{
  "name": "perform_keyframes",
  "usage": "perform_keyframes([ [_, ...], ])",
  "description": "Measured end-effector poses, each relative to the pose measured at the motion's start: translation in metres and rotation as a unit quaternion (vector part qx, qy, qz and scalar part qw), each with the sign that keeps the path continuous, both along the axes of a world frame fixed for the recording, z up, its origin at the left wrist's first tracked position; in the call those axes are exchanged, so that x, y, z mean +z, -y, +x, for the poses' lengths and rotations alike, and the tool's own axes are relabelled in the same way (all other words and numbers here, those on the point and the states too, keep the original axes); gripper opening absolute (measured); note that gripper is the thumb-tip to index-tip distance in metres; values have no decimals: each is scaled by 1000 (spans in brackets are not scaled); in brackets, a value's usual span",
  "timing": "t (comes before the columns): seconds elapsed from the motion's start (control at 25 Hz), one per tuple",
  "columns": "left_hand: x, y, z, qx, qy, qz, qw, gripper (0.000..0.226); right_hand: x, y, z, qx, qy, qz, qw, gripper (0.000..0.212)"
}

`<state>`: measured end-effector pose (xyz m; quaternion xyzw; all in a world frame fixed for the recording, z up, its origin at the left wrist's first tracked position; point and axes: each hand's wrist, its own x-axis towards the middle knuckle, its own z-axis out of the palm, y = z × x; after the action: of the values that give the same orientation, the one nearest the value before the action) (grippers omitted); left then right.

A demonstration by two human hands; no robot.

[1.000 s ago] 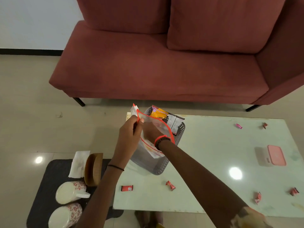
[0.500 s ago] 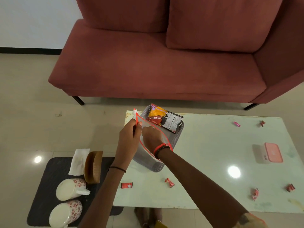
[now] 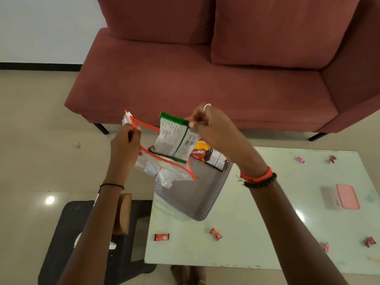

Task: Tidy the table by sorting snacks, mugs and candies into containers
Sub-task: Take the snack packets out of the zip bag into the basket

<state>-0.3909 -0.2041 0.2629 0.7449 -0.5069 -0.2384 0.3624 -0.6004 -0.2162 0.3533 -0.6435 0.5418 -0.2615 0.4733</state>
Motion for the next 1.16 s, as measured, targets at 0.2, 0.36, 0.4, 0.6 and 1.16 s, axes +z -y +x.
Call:
perform_keyframes([
  [0.2, 5, 14, 30, 33, 28, -22, 999, 30, -19, 33, -33, -87, 162, 79, 980, 22],
  [0.36, 1, 22, 42, 43, 31, -35, 998, 28, -88, 61, -48, -141, 91, 100, 981, 22],
  [0.4, -1, 25, 44, 45, 29, -36, 998, 28, -109, 67, -48, -154, 71, 111, 979, 21],
  [0.6, -14, 37, 48, 50, 28, -45, 997, 29, -210, 84, -38, -175, -53, 140, 973, 19],
  [1.16, -47, 55, 68, 77, 8, -44, 996, 23, -349, 124, -16, -73, -194, 103, 973, 19],
])
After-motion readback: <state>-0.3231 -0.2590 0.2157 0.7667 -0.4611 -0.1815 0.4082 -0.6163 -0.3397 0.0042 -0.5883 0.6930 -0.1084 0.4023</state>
